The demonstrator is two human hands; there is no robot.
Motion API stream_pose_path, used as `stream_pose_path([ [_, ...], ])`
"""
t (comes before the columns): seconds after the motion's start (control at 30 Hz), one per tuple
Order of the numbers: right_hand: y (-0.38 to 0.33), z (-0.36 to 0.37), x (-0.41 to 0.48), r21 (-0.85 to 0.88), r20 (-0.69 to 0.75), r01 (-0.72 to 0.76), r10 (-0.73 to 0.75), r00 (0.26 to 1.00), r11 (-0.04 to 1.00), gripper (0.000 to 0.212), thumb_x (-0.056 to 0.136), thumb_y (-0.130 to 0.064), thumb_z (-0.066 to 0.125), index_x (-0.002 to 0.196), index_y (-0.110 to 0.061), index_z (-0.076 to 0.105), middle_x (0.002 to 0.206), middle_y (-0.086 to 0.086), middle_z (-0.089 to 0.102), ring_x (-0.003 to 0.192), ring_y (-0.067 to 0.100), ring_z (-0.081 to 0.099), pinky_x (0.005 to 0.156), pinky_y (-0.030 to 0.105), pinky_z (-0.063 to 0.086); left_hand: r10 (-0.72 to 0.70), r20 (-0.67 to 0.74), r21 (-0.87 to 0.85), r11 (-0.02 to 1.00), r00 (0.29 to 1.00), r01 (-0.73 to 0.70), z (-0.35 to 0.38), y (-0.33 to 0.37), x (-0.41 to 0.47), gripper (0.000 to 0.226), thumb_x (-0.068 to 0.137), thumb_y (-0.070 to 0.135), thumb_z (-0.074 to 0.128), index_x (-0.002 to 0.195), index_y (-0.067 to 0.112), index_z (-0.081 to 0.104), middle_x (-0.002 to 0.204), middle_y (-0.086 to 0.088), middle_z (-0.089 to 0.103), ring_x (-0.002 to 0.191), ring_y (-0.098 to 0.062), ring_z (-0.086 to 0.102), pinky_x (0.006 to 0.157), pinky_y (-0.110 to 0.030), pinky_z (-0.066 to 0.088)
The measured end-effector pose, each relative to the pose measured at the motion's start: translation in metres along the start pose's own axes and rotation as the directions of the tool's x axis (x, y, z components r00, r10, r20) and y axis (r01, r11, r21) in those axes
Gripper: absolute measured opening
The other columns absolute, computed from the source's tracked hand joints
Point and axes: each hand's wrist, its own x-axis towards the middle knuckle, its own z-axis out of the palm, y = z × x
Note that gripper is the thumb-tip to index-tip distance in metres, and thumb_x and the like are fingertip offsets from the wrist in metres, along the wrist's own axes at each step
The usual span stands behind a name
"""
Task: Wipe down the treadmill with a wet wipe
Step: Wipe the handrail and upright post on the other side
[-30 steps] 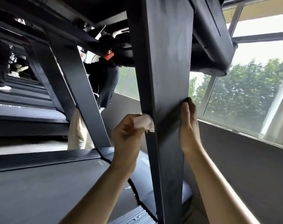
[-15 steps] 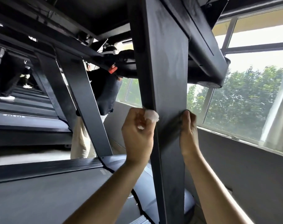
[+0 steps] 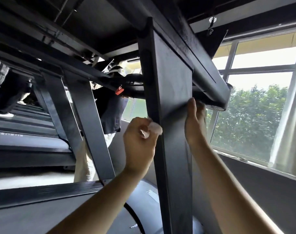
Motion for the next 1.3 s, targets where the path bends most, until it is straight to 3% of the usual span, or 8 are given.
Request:
stream_pose_path([
  [0.2, -0.03, 0.023, 0.017, 0.057, -0.069, 0.073, -0.069, 0.995, 0.996, 0.079, 0.078, -0.074, 0.038, 0.127, -0.013, 0.052, 0.121, 0.005, 0.055, 0.12, 0.024, 0.05, 0.106, 0.044, 0.038, 0.115, -0.145, -0.012, 0.993, 0.983, -0.118, 0.011, 0.05, 0.088, 0.013, 0.079, 0.011, 0.068, 0.074, 0.017, 0.059, 0.064, 0.007, 0.062, 0.057, -0.006, 0.055, 0.06, -0.018, 0.042],
  [0.33, -0.022, 0.02, 0.015, -0.023, -0.07, 0.073, -0.074, 0.995, 0.997, 0.076, 0.081, -0.07, 0.038, 0.133, -0.016, 0.05, 0.124, 0.002, 0.052, 0.12, 0.023, 0.05, 0.101, 0.041, 0.041, 0.172, -0.111, 0.046, 0.985, 0.979, -0.168, 0.008, 0.044, 0.067, 0.008, 0.077, 0.009, 0.071, 0.078, 0.011, 0.063, 0.072, 0.002, 0.067, 0.063, -0.01, 0.06, 0.063, -0.015, 0.044],
  [0.5, -0.021, 0.019, 0.014, -0.094, -0.037, 0.116, -0.12, 0.992, 0.989, 0.074, 0.077, -0.074, 0.036, 0.131, -0.024, 0.048, 0.126, 0.0, 0.05, 0.119, 0.025, 0.052, 0.101, 0.045, 0.044, -0.038, -0.199, -0.282, 0.959, 0.979, -0.02, 0.007, 0.054, 0.086, 0.024, 0.083, -0.009, 0.068, 0.071, 0.011, 0.063, 0.062, 0.006, 0.066, 0.06, -0.008, 0.058, 0.065, -0.022, 0.046],
  [0.63, -0.027, 0.016, 0.017, -0.067, -0.023, 0.085, -0.086, 0.996, 0.994, 0.081, 0.074, -0.076, 0.036, 0.13, -0.018, 0.049, 0.127, 0.007, 0.053, 0.121, 0.026, 0.049, 0.104, 0.044, 0.04, 0.102, -0.245, -0.239, 0.957, 0.964, -0.162, 0.012, 0.083, 0.13, 0.01, 0.082, -0.001, 0.067, 0.075, -0.004, 0.06, 0.062, 0.0, 0.061, 0.057, -0.01, 0.052, 0.063, -0.024, 0.042],
  [0.87, -0.029, 0.014, 0.016, -0.101, 0.006, 0.08, -0.08, 0.997, 0.992, 0.049, 0.101, -0.048, 0.054, 0.138, -0.016, 0.045, 0.135, 0.007, 0.049, 0.125, 0.028, 0.049, 0.104, 0.041, 0.039, 0.062, -0.317, -0.219, 0.966, 0.947, -0.136, 0.024, 0.097, 0.168, 0.022, 0.084, 0.007, 0.066, 0.079, -0.014, 0.06, 0.06, 0.002, 0.058, 0.05, -0.001, 0.046, 0.057, -0.017, 0.04],
  [1.07, -0.033, 0.015, 0.017, 0.046, -0.024, 0.018, -0.017, 1.0, 0.999, 0.074, 0.076, -0.075, 0.052, 0.127, -0.021, 0.054, 0.119, 0.009, 0.061, 0.109, 0.028, 0.061, 0.098, 0.05, 0.049, -0.164, -0.074, -0.331, 0.935, 0.984, 0.131, 0.01, 0.097, 0.165, 0.037, 0.089, 0.001, 0.061, 0.055, 0.017, 0.058, 0.054, 0.001, 0.051, 0.046, -0.01, 0.042, 0.048, -0.023, 0.034],
  [1.2, -0.034, 0.016, 0.016, 0.071, -0.039, 0.008, -0.005, 0.999, 0.997, 0.073, 0.073, -0.074, 0.053, 0.125, -0.023, 0.057, 0.116, 0.009, 0.064, 0.103, 0.026, 0.064, 0.094, 0.05, 0.053, -0.429, 0.136, -0.344, 0.825, 0.893, 0.449, 0.0, 0.082, 0.149, 0.035, 0.092, -0.003, 0.053, 0.064, 0.017, 0.053, 0.051, 0.005, 0.048, 0.043, -0.006, 0.039, 0.049, -0.02, 0.028],
  [1.3, -0.027, 0.021, 0.009, 0.055, -0.058, 0.042, -0.039, 0.998, 0.998, 0.07, 0.078, -0.067, 0.055, 0.132, -0.023, 0.055, 0.122, 0.005, 0.061, 0.108, 0.024, 0.062, 0.092, 0.048, 0.054, -0.464, 0.336, -0.216, 0.809, 0.82, 0.547, -0.012, 0.051, 0.119, 0.04, 0.091, -0.009, 0.048, 0.061, 0.017, 0.055, 0.051, 0.004, 0.046, 0.046, -0.008, 0.038, 0.055, -0.022, 0.029],
])
